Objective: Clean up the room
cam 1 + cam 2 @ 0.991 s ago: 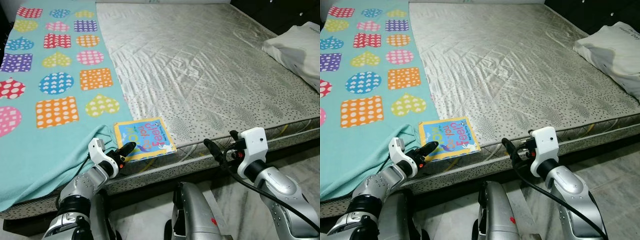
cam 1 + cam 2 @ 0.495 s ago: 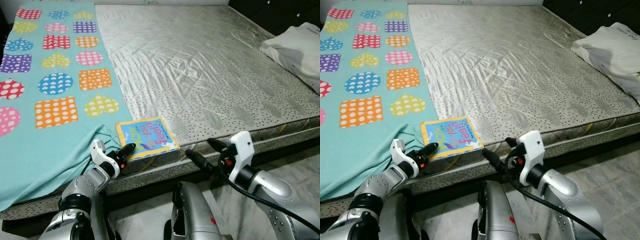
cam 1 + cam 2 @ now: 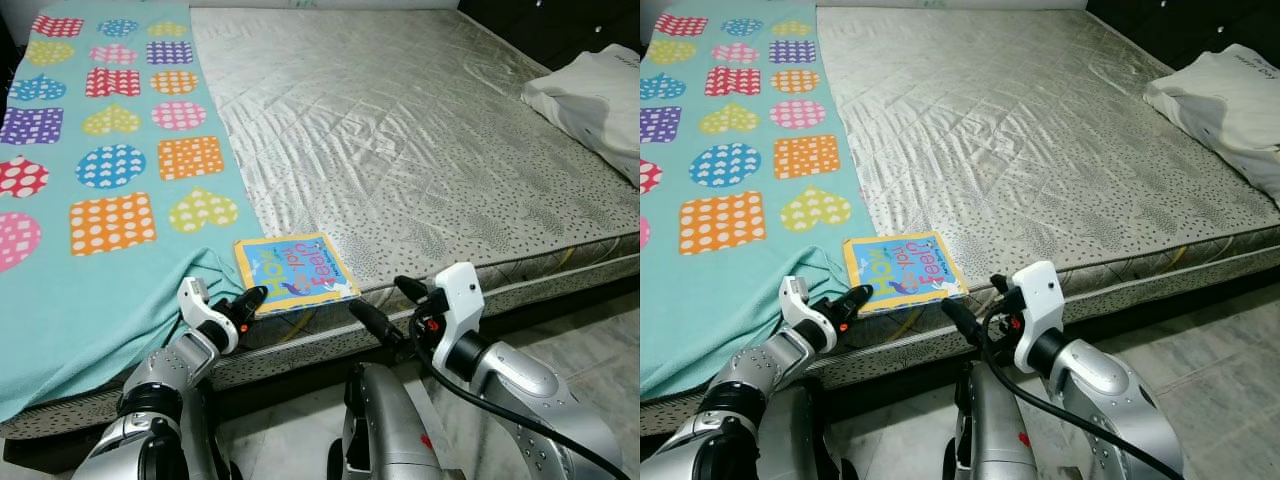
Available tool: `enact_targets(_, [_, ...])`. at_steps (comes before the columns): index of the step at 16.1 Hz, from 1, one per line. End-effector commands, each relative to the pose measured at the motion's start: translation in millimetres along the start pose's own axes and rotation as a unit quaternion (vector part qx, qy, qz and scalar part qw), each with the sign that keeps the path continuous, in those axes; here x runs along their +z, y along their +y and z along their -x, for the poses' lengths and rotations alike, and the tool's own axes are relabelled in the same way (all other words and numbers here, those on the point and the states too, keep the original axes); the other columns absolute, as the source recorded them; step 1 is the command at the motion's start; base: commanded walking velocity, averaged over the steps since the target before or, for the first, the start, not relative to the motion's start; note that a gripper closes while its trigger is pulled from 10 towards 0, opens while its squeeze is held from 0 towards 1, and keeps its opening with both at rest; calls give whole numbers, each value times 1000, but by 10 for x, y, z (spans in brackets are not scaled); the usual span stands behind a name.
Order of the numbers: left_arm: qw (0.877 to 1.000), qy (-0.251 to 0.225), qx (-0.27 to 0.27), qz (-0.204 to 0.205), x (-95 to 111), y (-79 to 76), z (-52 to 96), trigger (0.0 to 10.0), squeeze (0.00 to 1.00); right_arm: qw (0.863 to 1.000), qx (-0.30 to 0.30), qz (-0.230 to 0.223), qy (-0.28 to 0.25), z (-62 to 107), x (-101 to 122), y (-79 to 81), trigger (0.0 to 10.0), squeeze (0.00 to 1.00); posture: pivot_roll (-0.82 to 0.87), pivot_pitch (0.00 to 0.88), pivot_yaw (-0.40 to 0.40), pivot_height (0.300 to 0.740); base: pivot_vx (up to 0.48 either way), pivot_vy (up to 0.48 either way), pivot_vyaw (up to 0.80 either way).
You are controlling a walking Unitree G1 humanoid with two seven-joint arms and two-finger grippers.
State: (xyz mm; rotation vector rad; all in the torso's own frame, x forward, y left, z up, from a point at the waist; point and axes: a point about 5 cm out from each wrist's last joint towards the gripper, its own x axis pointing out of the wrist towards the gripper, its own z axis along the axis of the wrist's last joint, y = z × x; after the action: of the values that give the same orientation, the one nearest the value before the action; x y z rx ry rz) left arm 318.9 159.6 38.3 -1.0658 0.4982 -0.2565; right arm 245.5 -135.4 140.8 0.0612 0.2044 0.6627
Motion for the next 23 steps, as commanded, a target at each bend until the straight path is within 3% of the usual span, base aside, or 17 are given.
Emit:
enact_targets(1, [1000, 1, -9, 3, 3, -36, -26, 0, 0, 1000, -3, 7, -2, 17, 30, -5, 10000, 0, -239, 93, -88, 517, 0, 0, 0])
enact_targets(6, [1000, -4, -10, -2, 12, -40, -36, 0, 0, 1000, -2, 7, 0, 1, 34, -3, 10000, 0, -234, 87, -90, 517, 0, 0, 0])
enact_targets(9, [991, -63, -23, -117, 209, -229, -60, 0, 0, 1000, -17, 11, -9, -8, 38, -34, 10000, 0, -207, 71, -91, 517, 0, 0, 0])
enact_targets(10, [977, -97, 1, -192, 309, -282, -38, 0, 0, 999, -29, 16, -16, -13, 43, -49, 10000, 0, -190, 65, -91, 517, 0, 0, 0])
enact_targets(11, [967, -116, 8, -226, 357, -320, -15, 0, 0, 999, -36, 16, -21, -17, 45, -54, 10000, 0, -176, 60, -89, 517, 0, 0, 0])
enact_targets(13, [936, -185, 10, -299, 465, -475, 124, 0, 0, 997, -58, 12, -40, -54, 54, -68, 10000, 0, -139, 45, -82, 517, 0, 0, 0])
enact_targets(15, [907, -227, -3, -356, 444, -643, 294, 0, 0, 995, -78, 3, -57, -118, 60, -85, 10000, 0, -108, 26, -77, 517, 0, 0, 0])
enact_targets(16, [895, -240, -10, -375, 425, -721, 364, 0, 0, 994, -90, -5, -65, -157, 61, -96, 10000, 0, -99, 20, -77, 517, 0, 0, 0])
enact_targets(17, [882, -258, -17, -395, 442, -805, 441, 0, 0, 991, -112, -18, -70, -322, 97, -223, 10000, 0, -84, 2, -75, 517, 0, 0, 0])
enact_targets(18, [876, -264, -17, -405, 452, -838, 470, 0, 0, 990, -120, -23, -72, -382, 101, -261, 10000, 0, -78, 0, -75, 517, 0, 0, 0])
enact_targets(20, [846, -275, -8, -456, 430, -911, 618, 0, 0, 980, -169, -48, -89, -461, 99, -370, 10000, 0, -45, 0, -64, 517, 0, 0, 0])
enact_targets(22, [842, -274, -3, -465, 412, -906, 653, 0, 0, 978, -182, -48, -91, -481, 89, -397, 10000, 0, -33, 0, -58, 517, 0, 0, 0])
enact_targets(23, [836, -274, 15, -475, 406, -862, 714, 0, 0, 970, -212, -56, -104, -547, 97, -470, 10000, 0, -28, 0, -49, 517, 0, 0, 0])
